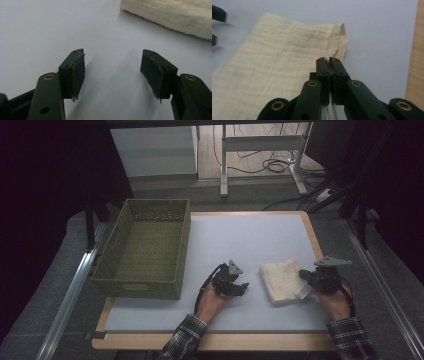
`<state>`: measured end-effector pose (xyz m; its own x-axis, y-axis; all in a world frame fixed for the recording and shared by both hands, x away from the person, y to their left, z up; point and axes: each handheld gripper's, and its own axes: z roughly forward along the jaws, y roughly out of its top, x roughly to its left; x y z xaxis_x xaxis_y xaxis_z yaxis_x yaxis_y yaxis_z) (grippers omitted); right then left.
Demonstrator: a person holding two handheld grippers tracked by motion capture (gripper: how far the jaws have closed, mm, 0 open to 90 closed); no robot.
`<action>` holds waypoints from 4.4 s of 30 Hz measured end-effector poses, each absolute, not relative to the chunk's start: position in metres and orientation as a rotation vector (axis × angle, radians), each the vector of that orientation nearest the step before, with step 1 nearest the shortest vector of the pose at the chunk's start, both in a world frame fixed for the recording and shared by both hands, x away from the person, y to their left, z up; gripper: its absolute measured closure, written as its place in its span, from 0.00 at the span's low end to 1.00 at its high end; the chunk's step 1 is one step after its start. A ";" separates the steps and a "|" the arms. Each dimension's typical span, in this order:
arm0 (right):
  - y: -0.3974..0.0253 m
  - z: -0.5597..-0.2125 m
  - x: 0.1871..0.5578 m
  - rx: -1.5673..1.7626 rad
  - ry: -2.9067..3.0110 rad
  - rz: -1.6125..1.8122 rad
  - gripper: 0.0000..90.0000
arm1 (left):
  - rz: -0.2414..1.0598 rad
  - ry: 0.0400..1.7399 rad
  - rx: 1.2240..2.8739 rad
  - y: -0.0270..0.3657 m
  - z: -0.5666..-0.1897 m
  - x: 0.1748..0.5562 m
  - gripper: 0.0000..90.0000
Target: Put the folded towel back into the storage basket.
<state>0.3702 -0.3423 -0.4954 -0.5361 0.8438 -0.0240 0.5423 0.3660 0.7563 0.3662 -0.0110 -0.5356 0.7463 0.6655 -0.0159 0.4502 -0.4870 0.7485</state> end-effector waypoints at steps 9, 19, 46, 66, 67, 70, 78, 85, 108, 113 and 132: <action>-0.354 -0.497 0.366 1.236 2.181 1.006 0.80 | 0.380 0.813 2.137 -0.022 -0.514 0.379 0.40; -0.369 -0.483 0.336 1.217 2.187 0.991 0.68 | 0.341 0.776 2.102 -0.079 -0.494 0.411 0.41; -0.361 -0.518 0.337 1.322 2.273 1.029 0.70 | 0.238 0.864 2.155 -0.075 -0.531 0.418 0.54; -0.342 -0.496 0.333 1.267 2.295 1.171 0.93 | 0.303 0.780 2.152 -0.062 -0.506 0.412 0.93; -0.340 -0.495 0.333 1.262 2.294 1.178 0.93 | 0.307 0.784 2.148 -0.060 -0.504 0.411 0.93; -0.335 -0.491 0.334 1.246 2.296 1.198 0.93 | 0.316 0.788 2.140 -0.052 -0.499 0.412 0.92; -0.319 -0.483 0.338 1.205 2.304 1.238 0.93 | 0.359 0.797 2.135 -0.032 -0.484 0.411 0.92; -0.304 -0.479 0.341 1.166 2.315 1.253 0.93 | 0.388 0.807 2.134 -0.018 -0.475 0.410 0.92; -0.252 -0.455 0.351 1.030 2.343 1.301 0.92 | 0.506 0.837 2.138 0.030 -0.433 0.406 0.91; -0.239 -0.450 0.354 0.999 2.340 1.316 0.92 | 0.534 0.839 2.145 0.041 -0.423 0.405 0.91; -0.187 -0.439 0.373 0.932 2.365 1.360 0.92 | 0.614 0.908 2.115 0.086 -0.406 0.409 0.91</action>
